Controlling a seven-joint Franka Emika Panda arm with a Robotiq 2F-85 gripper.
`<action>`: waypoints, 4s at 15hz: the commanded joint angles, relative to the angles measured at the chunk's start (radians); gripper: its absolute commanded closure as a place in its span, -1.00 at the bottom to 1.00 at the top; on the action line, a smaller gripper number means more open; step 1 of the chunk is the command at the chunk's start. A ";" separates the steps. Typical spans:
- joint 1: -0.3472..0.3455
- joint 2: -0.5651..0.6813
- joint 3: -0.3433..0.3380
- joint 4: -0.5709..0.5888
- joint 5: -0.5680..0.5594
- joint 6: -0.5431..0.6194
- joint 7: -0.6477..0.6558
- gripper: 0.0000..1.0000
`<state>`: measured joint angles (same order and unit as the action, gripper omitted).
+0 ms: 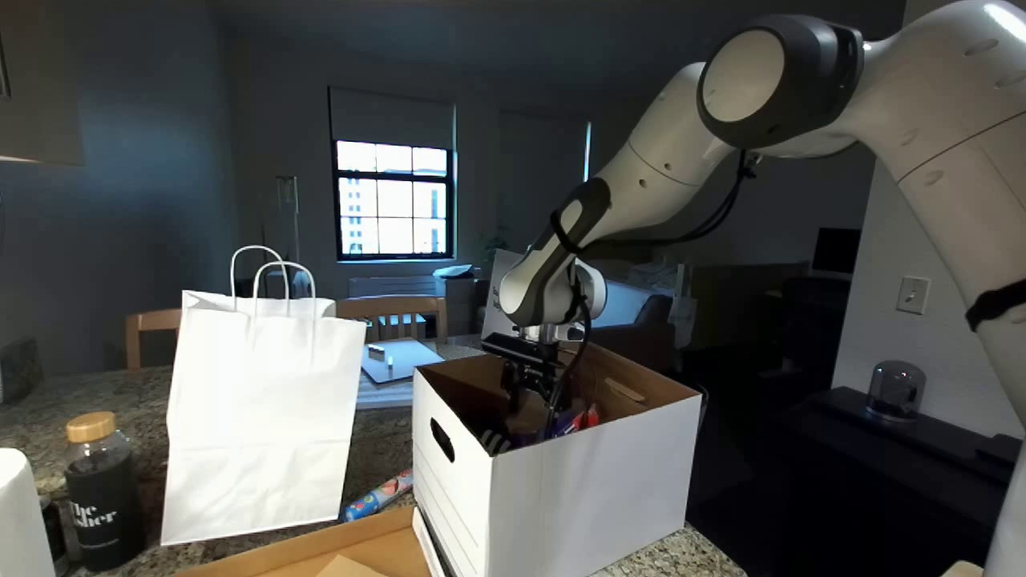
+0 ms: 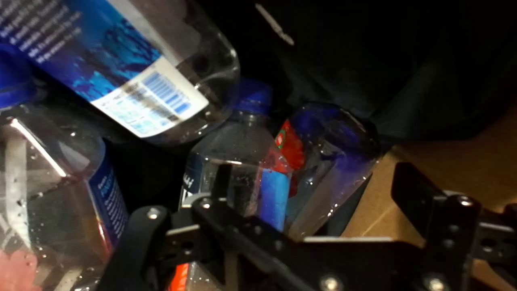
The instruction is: Pick up two bottles from the box and put them on the box cover
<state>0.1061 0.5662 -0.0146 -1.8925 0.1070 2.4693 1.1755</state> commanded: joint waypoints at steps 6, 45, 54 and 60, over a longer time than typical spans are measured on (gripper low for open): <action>0.002 -0.052 -0.006 -0.092 0.016 -0.006 -0.043 -1.00; -0.024 0.016 -0.021 -0.038 0.035 -0.025 -0.199 -1.00; -0.019 0.023 0.003 -0.036 0.040 -0.030 -0.221 -1.00; -0.019 0.028 0.024 -0.038 0.055 -0.036 -0.277 -1.00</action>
<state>0.0949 0.5955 -0.0103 -1.9243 0.1210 2.4564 0.9688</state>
